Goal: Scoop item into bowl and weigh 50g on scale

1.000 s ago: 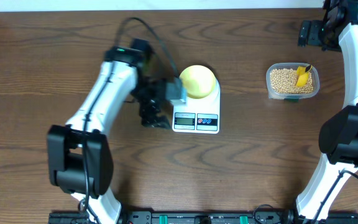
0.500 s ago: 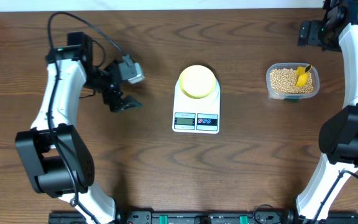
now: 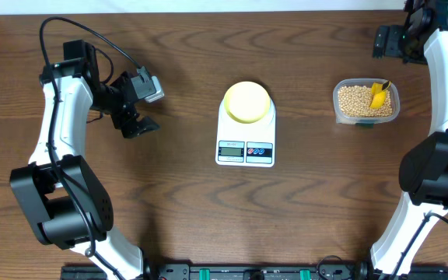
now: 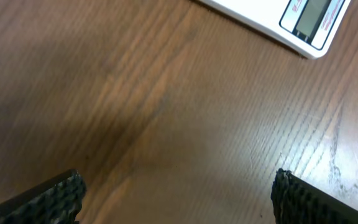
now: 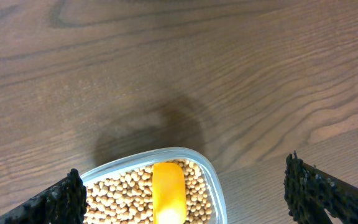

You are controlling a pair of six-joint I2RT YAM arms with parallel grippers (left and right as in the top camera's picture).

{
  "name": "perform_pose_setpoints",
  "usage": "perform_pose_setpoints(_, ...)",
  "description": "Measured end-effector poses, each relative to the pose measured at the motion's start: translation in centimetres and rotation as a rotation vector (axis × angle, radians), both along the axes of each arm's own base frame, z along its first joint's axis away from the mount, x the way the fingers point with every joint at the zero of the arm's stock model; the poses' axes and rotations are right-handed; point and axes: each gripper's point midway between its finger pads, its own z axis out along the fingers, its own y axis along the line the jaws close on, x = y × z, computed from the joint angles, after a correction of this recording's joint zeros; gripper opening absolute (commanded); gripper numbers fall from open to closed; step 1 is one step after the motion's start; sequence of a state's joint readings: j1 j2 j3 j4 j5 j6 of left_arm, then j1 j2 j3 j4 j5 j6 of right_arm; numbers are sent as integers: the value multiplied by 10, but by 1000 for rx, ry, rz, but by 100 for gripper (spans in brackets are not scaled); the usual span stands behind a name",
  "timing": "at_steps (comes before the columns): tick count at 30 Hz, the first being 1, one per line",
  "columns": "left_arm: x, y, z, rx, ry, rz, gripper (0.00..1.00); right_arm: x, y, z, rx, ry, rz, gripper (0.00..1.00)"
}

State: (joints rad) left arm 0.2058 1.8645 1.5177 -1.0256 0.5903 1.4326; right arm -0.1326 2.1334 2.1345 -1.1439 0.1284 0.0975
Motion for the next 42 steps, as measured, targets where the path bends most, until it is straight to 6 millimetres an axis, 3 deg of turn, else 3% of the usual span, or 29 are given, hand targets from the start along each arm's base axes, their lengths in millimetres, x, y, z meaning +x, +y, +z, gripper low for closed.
perform_pose_setpoints(42, -6, 6, -4, 42, 30, 5, 98, 0, 0, 0, 0, 0, 0, 99)
